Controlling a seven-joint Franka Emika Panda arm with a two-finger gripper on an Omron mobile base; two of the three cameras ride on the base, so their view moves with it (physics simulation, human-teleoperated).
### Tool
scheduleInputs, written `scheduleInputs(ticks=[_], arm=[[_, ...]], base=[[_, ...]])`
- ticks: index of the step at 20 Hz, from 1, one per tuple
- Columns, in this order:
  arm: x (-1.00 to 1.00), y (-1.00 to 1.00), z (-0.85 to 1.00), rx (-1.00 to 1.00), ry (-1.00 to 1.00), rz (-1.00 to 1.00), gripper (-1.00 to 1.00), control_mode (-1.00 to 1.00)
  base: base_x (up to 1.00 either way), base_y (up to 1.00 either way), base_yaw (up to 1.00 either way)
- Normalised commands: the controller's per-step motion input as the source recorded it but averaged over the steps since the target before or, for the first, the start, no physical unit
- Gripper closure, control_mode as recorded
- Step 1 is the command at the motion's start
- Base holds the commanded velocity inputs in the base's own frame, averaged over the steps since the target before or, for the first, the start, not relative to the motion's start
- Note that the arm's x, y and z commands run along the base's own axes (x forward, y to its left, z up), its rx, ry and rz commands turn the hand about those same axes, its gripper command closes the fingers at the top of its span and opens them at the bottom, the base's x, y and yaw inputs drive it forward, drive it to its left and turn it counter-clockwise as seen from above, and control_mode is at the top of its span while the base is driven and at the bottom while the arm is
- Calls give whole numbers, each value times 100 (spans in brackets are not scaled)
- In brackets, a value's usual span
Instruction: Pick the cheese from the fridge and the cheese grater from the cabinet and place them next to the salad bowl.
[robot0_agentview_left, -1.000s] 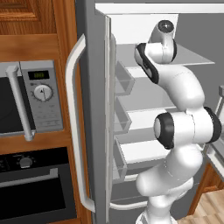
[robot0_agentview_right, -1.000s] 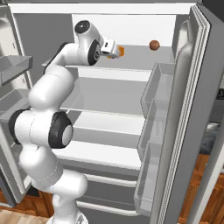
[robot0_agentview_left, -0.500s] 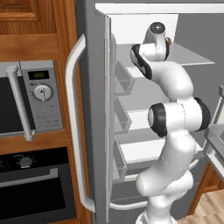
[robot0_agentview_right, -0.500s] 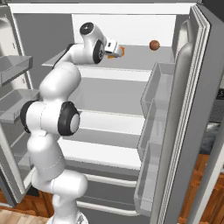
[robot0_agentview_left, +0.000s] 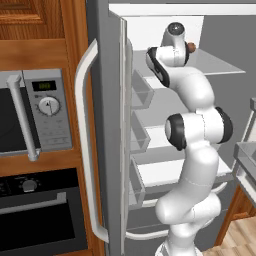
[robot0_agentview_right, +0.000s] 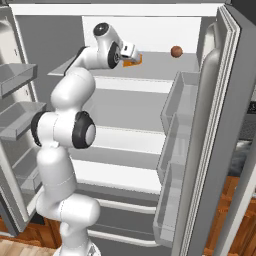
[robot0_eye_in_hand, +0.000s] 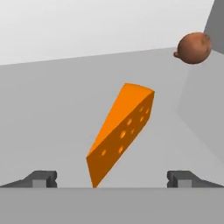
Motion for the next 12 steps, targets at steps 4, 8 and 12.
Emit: scheduleInputs(ticks=[4, 8, 12], arm=[[33, 0, -2, 1, 2, 10, -100, -100], [33, 0, -1, 1, 0, 12, -100, -100], [36, -3, 0, 0, 0, 1, -100, -100]], base=[[0, 0, 0], [0, 0, 0], [0, 0, 0]])
